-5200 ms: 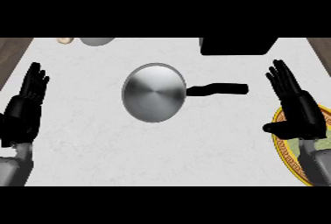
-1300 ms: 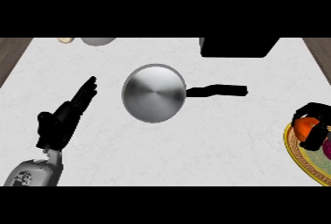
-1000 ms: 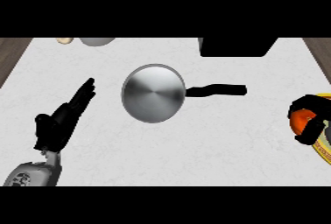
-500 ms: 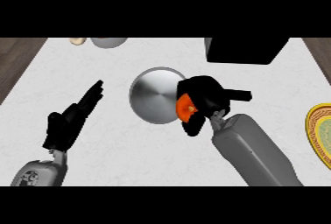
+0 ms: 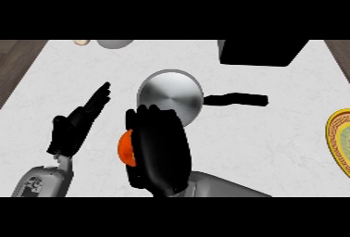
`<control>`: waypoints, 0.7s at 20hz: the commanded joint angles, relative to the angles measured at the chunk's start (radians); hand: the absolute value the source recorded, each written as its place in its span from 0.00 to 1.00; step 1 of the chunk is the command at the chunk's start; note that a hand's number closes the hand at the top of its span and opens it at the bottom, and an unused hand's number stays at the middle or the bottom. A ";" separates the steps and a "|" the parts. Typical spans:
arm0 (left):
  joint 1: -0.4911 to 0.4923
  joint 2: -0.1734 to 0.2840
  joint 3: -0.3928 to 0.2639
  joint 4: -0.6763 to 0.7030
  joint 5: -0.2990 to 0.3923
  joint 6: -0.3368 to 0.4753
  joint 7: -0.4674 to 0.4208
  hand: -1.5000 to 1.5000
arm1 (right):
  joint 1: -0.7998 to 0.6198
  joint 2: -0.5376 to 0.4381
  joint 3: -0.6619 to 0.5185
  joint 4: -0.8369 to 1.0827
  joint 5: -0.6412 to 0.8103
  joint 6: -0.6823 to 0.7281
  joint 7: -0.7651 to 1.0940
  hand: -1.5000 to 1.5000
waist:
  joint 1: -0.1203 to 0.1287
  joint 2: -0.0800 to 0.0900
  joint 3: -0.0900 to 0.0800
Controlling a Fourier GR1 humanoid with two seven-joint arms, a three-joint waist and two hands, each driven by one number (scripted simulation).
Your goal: Pick the squash from the plate and place it in the pan
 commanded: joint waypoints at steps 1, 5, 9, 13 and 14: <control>-0.023 -0.009 -0.013 -0.020 -0.008 0.003 0.019 0.50 | -0.046 0.014 0.160 -0.027 0.070 -0.163 0.277 1.00 | 0.004 0.014 0.002; -0.036 -0.012 -0.010 -0.009 -0.016 0.009 0.016 0.50 | -0.061 0.014 0.134 0.032 0.055 -0.317 0.301 1.00 | 0.013 0.029 0.003; -0.039 -0.017 -0.009 -0.028 -0.013 0.007 0.017 0.50 | -0.058 0.014 0.181 0.124 0.080 -0.423 0.307 1.00 | 0.011 0.031 0.003; -0.070 -0.029 0.002 0.027 -0.032 0.028 0.016 0.50 | -0.089 0.014 0.133 0.261 0.099 -0.485 0.235 1.00 | -0.008 0.036 0.003; -0.015 -0.001 0.015 -0.044 0.016 -0.018 0.022 0.50 | -0.138 0.014 0.094 0.281 0.076 -0.447 0.249 1.00 | 0.008 0.031 0.003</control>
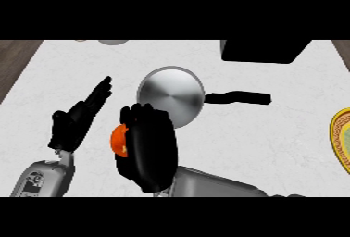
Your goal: Pick the squash from the plate and place it in the pan
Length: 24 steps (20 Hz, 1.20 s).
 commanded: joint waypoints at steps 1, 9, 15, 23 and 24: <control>-0.003 -0.002 -0.003 -0.011 -0.016 0.012 0.028 0.50 | -0.037 0.011 -0.035 0.140 0.005 -0.148 0.118 1.00 | -0.008 0.003 0.001; 0.019 0.007 0.026 0.021 -0.006 -0.017 -0.045 0.50 | -0.102 0.011 -0.153 0.444 -0.076 -0.340 -0.113 1.00 | -0.013 0.009 0.001; 0.039 -0.018 0.001 -0.067 -0.019 -0.001 0.014 0.50 | -0.140 0.012 -0.181 0.652 -0.202 -0.451 -0.266 1.00 | -0.008 0.007 0.002; 0.014 -0.045 -0.009 -0.064 -0.038 0.008 0.044 0.50 | -0.206 0.012 -0.191 0.852 -0.359 -0.546 -0.436 1.00 | 0.010 0.014 0.002; -0.041 -0.027 0.026 0.001 -0.021 -0.016 0.024 0.50 | -0.225 0.012 -0.190 0.846 -0.385 -0.536 -0.456 1.00 | 0.005 0.015 0.001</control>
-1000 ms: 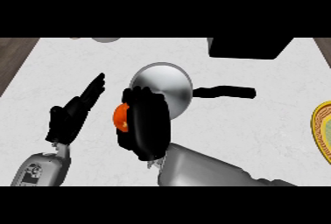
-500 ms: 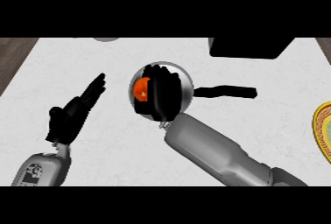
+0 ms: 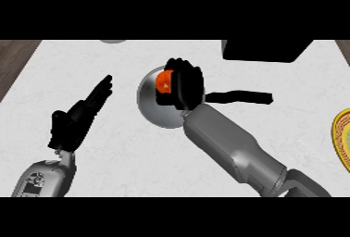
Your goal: Pick the squash from the plate and place it in the pan
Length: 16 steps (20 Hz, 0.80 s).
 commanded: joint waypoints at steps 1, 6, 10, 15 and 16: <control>0.018 -0.032 -0.033 0.016 -0.030 0.018 -0.045 0.50 | -0.001 0.002 -0.097 0.113 -0.109 0.058 0.097 1.00 | 0.008 0.010 -0.001; -0.011 0.001 -0.007 -0.013 -0.018 -0.005 -0.007 0.50 | -0.002 0.002 -0.172 0.195 -0.268 0.148 -0.135 0.00 | 0.027 0.016 0.001; 0.015 -0.016 -0.035 -0.007 -0.043 0.001 -0.043 0.50 | -0.019 0.002 -0.259 0.210 -0.346 0.098 -0.296 0.00 | 0.038 0.021 0.002; 0.002 -0.005 0.001 -0.016 0.000 -0.017 -0.021 0.50 | 0.030 0.002 -0.395 0.121 -0.464 -0.030 -0.520 0.00 | 0.026 0.022 0.005; 0.022 -0.006 -0.003 0.002 -0.018 -0.007 -0.048 0.50 | 0.021 -0.009 -0.434 0.122 -0.489 -0.021 -0.564 0.00 | 0.021 0.023 0.004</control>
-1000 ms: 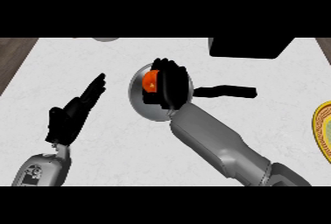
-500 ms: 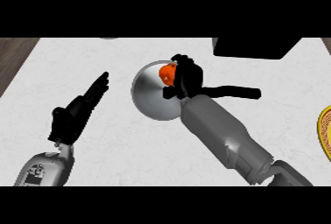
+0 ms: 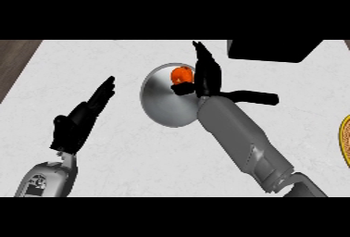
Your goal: Pick the squash from the plate and place it in the pan
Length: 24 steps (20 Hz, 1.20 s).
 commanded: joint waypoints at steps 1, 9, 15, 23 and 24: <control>-0.020 0.004 0.014 0.004 0.012 -0.007 0.016 0.50 | 0.013 0.002 -0.130 -0.048 -0.114 -0.058 -0.183 0.00 | -0.008 0.002 0.002; 0.005 0.002 0.032 0.000 0.013 -0.002 0.017 0.50 | 0.144 0.002 -0.309 -0.072 -0.361 0.192 -0.559 0.00 | -0.041 -0.018 -0.001; 0.040 -0.033 0.002 -0.011 -0.040 0.033 0.020 0.50 | 0.240 0.000 -0.347 -0.078 -0.385 0.306 -0.792 0.00 | -0.071 -0.030 -0.003; 0.054 0.001 0.086 0.040 -0.018 -0.017 -0.041 0.50 | 0.483 -0.027 -0.321 -0.263 -0.378 0.409 -0.887 0.00 | -0.086 -0.036 -0.004; 0.129 -0.015 0.049 -0.073 -0.027 -0.005 0.003 0.50 | 0.512 0.002 -0.306 -0.229 -0.380 0.382 -0.950 0.00 | -0.078 -0.035 -0.003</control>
